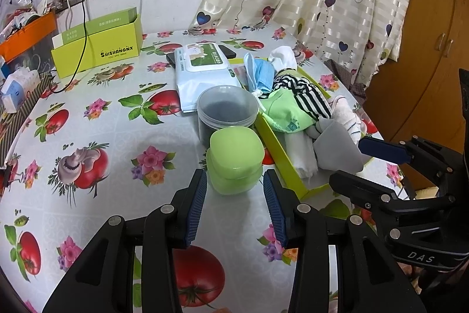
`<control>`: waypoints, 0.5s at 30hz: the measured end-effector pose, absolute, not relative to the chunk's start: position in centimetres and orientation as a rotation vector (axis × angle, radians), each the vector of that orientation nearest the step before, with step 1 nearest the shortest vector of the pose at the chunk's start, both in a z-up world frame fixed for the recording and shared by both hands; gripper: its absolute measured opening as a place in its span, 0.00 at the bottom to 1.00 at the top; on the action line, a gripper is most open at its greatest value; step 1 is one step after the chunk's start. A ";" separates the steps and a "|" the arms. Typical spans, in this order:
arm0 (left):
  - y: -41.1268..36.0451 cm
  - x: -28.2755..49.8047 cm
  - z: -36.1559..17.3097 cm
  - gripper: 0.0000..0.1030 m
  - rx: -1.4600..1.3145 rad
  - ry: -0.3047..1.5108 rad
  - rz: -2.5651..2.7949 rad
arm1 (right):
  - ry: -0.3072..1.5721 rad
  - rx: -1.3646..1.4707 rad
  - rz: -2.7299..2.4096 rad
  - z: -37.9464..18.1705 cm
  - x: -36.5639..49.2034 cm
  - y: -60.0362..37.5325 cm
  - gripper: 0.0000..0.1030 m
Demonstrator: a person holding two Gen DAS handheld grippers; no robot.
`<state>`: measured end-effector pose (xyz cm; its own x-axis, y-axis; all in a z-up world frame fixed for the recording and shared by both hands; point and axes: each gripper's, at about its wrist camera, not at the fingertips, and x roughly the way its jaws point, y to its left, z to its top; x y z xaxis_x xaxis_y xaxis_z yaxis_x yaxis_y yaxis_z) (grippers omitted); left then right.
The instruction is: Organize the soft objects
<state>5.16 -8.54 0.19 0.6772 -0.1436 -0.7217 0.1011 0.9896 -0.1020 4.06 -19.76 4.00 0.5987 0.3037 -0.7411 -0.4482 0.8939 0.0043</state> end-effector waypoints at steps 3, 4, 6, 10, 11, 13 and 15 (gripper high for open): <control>-8.6 5.2 0.2 0.40 -0.053 0.815 -0.136 | 0.821 -0.190 0.439 4.0 4.1 -19.7 0.58; -8.6 5.2 0.2 0.40 -0.051 0.815 -0.133 | 0.821 -0.192 0.438 4.0 4.1 -19.7 0.58; -8.5 5.2 0.2 0.40 -0.051 0.813 -0.136 | 0.821 -0.192 0.439 4.0 4.1 -19.7 0.58; -8.6 5.1 0.1 0.40 -0.052 0.815 -0.137 | 0.821 -0.193 0.439 4.0 4.0 -19.7 0.58; -8.5 5.1 0.1 0.40 -0.052 0.816 -0.137 | 0.820 -0.193 0.439 4.0 4.0 -19.6 0.58; -8.4 5.1 0.1 0.40 -0.055 0.820 -0.141 | 0.822 -0.193 0.438 4.1 4.0 -19.6 0.58; -8.4 5.1 0.1 0.40 -0.053 0.819 -0.140 | 0.822 -0.194 0.438 4.1 4.0 -19.6 0.58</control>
